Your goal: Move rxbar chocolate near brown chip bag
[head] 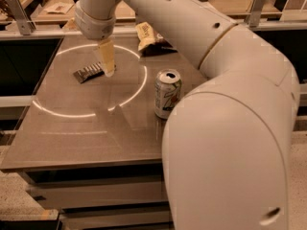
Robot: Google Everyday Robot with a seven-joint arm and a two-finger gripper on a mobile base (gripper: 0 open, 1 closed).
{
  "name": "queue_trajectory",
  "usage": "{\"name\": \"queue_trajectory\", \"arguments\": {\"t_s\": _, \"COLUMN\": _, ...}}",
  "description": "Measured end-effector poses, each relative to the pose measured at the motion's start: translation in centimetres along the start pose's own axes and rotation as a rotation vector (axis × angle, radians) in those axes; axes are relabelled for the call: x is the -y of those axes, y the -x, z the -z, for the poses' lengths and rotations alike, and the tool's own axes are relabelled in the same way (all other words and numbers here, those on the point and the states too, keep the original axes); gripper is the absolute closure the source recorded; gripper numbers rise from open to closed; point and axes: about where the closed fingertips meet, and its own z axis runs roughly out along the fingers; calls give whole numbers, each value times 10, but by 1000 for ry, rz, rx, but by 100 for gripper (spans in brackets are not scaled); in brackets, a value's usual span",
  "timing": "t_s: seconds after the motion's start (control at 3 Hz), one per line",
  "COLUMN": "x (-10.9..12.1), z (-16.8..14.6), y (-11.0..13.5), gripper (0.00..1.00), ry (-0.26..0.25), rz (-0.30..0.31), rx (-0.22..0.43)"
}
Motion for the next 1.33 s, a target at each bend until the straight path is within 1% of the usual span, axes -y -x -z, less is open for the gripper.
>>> {"name": "queue_trajectory", "arguments": {"t_s": 0.33, "x": 11, "z": -5, "y": 7, "gripper": 0, "ry": 41, "rz": -3, "rx": -51}}
{"name": "queue_trajectory", "arguments": {"t_s": 0.67, "x": 12, "z": -11, "y": 9, "gripper": 0, "ry": 95, "rz": 14, "rx": -97}}
{"name": "queue_trajectory", "arguments": {"t_s": 1.0, "x": 4, "z": -15, "y": 0, "gripper": 0, "ry": 155, "rz": 16, "rx": -136}}
{"name": "queue_trajectory", "arguments": {"t_s": 1.33, "x": -1, "z": -19, "y": -14, "gripper": 0, "ry": 228, "rz": -36, "rx": -188}}
